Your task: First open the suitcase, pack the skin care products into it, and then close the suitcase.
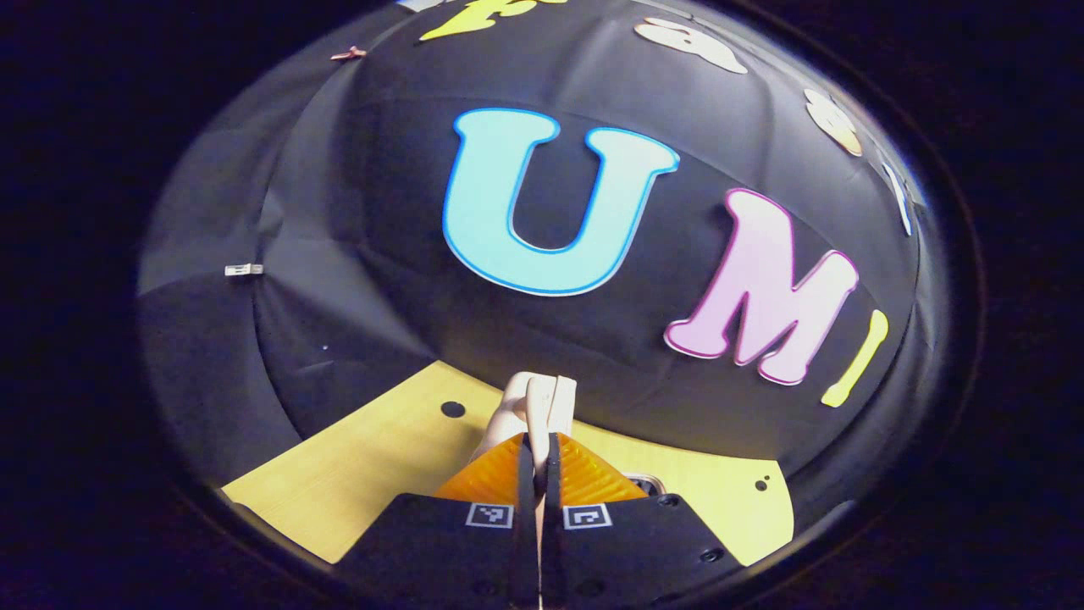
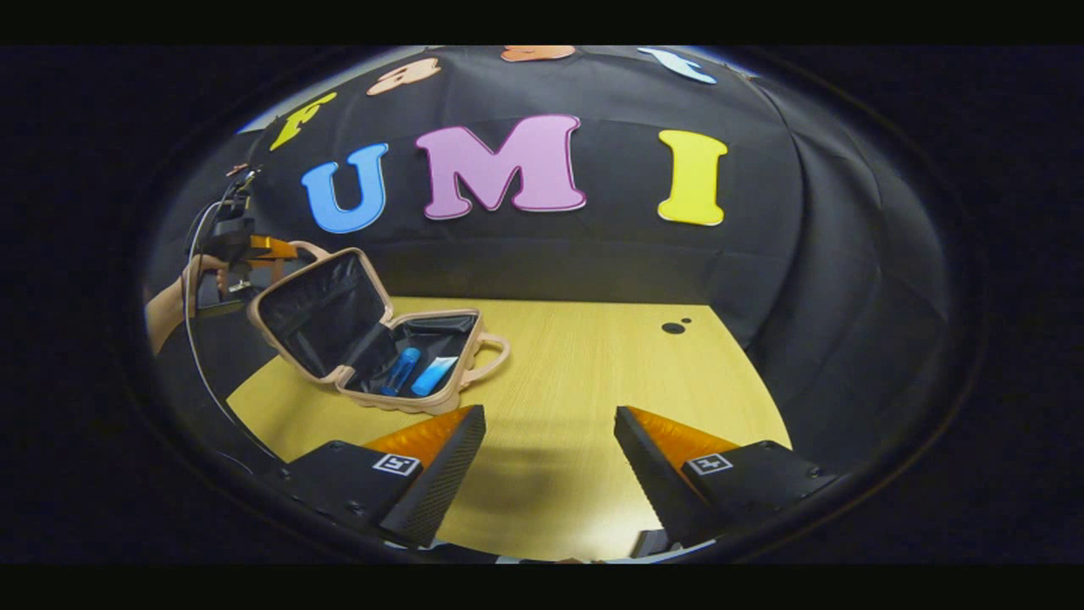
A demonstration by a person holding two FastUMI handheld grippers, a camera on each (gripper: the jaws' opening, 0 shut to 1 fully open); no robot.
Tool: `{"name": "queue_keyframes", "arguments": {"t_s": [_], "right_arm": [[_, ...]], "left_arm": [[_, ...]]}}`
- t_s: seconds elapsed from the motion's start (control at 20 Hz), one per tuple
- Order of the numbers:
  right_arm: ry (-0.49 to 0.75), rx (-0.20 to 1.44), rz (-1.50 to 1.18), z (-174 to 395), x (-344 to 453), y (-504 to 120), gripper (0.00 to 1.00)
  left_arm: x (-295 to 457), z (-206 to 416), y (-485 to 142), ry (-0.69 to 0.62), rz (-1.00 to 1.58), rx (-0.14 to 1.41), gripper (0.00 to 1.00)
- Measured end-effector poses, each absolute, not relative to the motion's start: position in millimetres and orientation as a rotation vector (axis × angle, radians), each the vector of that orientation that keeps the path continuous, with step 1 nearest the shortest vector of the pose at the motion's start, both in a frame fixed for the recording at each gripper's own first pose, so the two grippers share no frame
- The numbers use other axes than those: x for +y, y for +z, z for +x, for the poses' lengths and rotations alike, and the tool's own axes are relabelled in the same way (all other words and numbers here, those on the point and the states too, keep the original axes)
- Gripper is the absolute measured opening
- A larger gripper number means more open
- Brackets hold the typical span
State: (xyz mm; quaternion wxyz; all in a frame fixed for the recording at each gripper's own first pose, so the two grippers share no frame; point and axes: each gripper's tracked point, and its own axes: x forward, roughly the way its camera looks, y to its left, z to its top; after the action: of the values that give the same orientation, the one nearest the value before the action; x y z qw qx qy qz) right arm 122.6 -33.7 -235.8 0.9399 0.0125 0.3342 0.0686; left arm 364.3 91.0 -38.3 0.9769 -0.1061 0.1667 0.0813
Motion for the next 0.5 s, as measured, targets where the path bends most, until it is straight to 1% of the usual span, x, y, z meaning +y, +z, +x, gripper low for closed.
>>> {"name": "queue_keyframes", "arguments": {"t_s": [0.2,0.3,0.4,0.5], "right_arm": [[0.113,0.663,0.070,104,-63,-223,0.97],[0.068,0.624,0.050,100,-87,-212,0.97],[0.027,0.573,0.040,100,-109,-201,0.97],[-0.018,0.556,0.051,96,-126,-196,0.97]], "left_arm": [[-11,373,-60,0.040,-0.219,0.400,0.07],[-58,378,-86,0.003,-0.215,0.447,0.07],[-92,385,-119,-0.032,-0.172,0.506,0.07],[-125,387,-157,-0.059,-0.140,0.580,0.07]]}}
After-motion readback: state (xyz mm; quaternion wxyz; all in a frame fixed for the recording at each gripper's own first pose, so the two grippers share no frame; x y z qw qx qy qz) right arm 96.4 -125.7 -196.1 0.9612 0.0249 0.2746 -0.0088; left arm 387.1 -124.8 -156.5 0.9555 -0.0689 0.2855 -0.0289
